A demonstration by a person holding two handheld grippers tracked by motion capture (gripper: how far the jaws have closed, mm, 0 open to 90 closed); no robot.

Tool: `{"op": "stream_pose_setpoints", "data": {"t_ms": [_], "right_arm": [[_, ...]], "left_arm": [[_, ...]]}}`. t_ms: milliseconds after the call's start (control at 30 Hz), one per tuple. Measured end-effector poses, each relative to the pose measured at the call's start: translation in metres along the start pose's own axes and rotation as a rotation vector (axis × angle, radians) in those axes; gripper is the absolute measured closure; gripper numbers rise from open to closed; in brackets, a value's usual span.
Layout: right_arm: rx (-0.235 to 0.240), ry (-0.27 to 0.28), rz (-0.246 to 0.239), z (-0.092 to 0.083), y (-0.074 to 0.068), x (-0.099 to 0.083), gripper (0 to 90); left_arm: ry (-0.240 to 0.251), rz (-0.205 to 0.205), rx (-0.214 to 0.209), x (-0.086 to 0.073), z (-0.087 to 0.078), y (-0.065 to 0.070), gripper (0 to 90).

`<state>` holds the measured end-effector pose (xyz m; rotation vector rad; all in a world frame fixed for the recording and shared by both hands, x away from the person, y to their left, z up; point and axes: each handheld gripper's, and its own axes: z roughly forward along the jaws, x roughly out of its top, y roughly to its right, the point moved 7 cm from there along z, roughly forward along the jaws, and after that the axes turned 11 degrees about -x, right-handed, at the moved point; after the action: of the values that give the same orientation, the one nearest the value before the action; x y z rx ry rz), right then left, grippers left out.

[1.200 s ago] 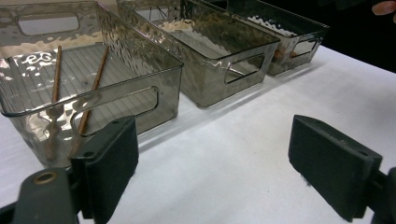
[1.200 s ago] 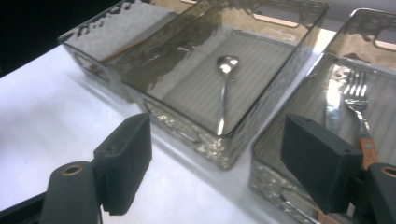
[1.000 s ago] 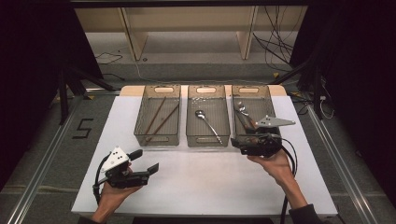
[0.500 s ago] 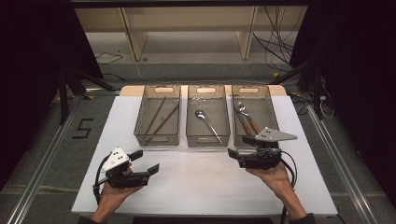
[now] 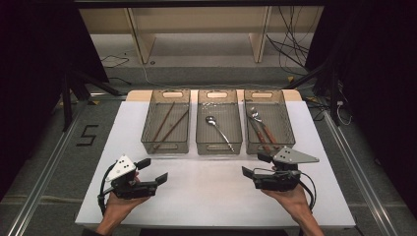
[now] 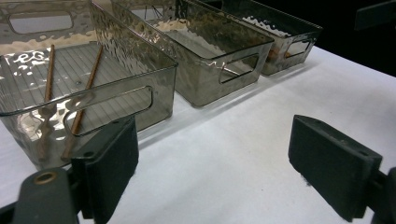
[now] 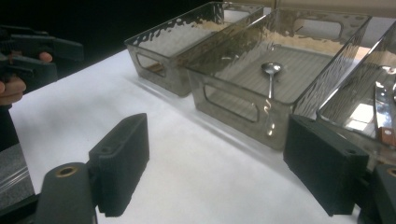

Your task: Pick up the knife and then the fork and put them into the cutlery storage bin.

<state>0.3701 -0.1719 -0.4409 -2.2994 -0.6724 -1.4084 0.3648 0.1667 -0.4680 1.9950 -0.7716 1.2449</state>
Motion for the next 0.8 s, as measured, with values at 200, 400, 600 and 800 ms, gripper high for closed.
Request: {"op": "stream_pose_setpoints", "data": {"t_ms": [200, 400, 600, 800], "right_arm": [[0.002, 0.010, 0.005, -0.006, -0.003, -0.015, 22.3], [-0.015, 0.009, -0.004, -0.008, -0.004, -0.028, 22.4], [-0.021, 0.014, 0.008, -0.011, -0.002, -0.034, 21.7], [-0.026, 0.014, 0.019, -0.010, 0.000, -0.035, 21.1]], "left_arm": [[0.000, -0.001, -0.003, 0.000, 0.000, 0.000, 15.7], [0.001, 0.000, -0.008, 0.000, 0.000, 0.001, 15.7], [0.001, -0.001, -0.011, 0.000, 0.000, 0.001, 15.7], [0.001, 0.000, -0.012, 0.000, 0.000, 0.002, 15.7]]}}
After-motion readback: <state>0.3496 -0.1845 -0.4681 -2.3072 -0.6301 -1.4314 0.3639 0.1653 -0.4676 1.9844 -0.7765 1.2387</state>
